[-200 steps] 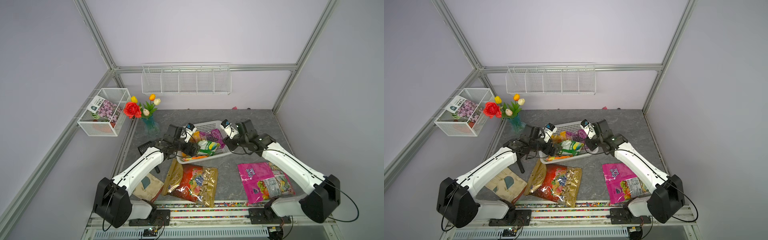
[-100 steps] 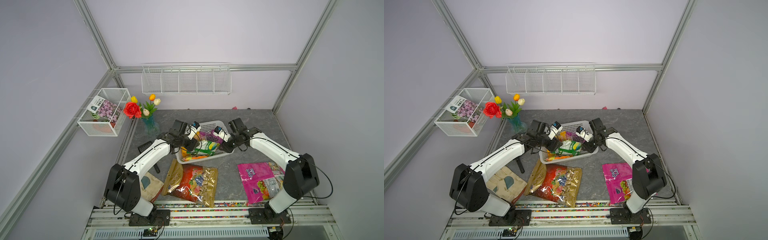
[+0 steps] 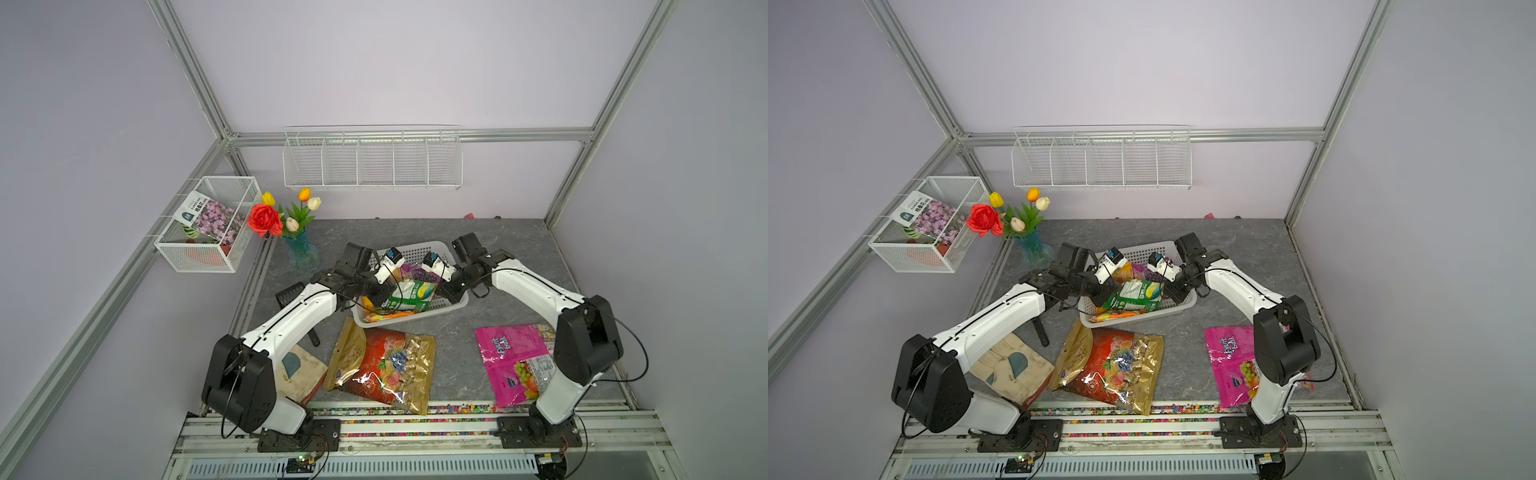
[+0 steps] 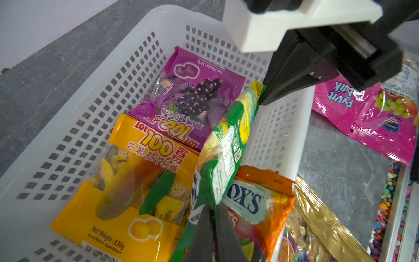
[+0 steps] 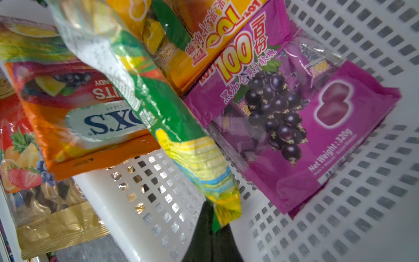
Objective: Put the candies in the basket
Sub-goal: Place the candy in the basket.
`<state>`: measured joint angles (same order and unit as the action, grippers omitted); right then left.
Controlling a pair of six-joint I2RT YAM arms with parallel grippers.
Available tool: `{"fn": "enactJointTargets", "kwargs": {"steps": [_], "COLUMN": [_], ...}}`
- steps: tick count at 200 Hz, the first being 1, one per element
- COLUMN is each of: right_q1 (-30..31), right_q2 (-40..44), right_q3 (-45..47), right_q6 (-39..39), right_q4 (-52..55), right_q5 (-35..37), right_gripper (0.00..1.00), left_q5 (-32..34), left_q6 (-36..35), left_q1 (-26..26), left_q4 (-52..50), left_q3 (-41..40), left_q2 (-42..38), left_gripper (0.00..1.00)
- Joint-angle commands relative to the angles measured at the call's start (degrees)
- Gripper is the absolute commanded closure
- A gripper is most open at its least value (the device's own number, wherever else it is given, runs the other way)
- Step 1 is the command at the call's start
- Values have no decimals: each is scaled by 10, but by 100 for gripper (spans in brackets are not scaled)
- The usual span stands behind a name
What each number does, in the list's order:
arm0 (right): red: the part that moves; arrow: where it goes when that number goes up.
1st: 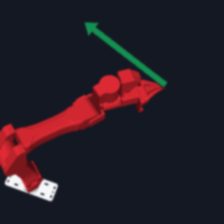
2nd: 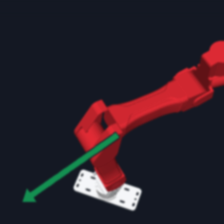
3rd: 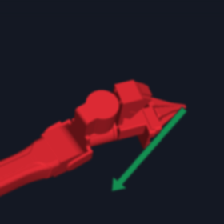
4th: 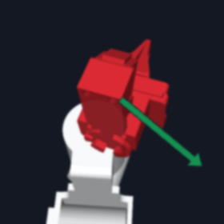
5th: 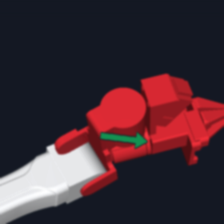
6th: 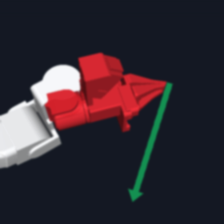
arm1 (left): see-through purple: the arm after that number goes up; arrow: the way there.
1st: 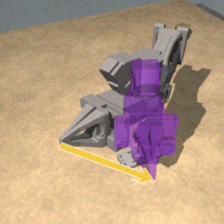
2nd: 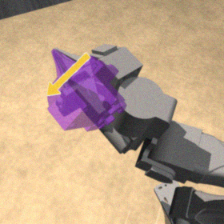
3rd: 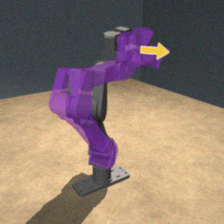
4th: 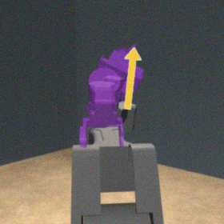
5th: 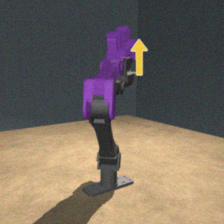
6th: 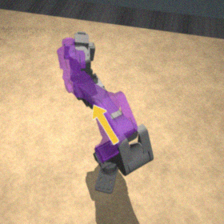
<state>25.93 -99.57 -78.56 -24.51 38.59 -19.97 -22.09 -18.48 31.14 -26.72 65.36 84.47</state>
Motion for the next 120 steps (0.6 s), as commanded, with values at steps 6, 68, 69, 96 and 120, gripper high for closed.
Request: {"fn": "enactJointTargets", "kwargs": {"steps": [6, 68, 69, 96, 120], "right_q1": [-4, -6, -7, -12, -15], "right_q2": [70, 159, 159, 162, 171], "right_q3": [14, 69, 71, 97, 102], "right_q6": [-33, -95, -95, -87, -101], "right_q4": [9, 8, 6, -34, -4], "right_q5": [5, 189, 189, 154, 43], "right_gripper": [100, 100, 100, 100, 73], "left_q5": [-37, -60, -60, -32, -25], "left_q6": [-21, -43, -43, -54, -48], "left_q1": [2, 23, 24, 48, 53], "left_q4": [36, 100, 101, 146, 171], "left_q3": [-15, -36, -36, -54, -64], "left_q2": [-24, -13, -12, 10, 7], "left_gripper": [91, 90, 90, 92, 98]}}
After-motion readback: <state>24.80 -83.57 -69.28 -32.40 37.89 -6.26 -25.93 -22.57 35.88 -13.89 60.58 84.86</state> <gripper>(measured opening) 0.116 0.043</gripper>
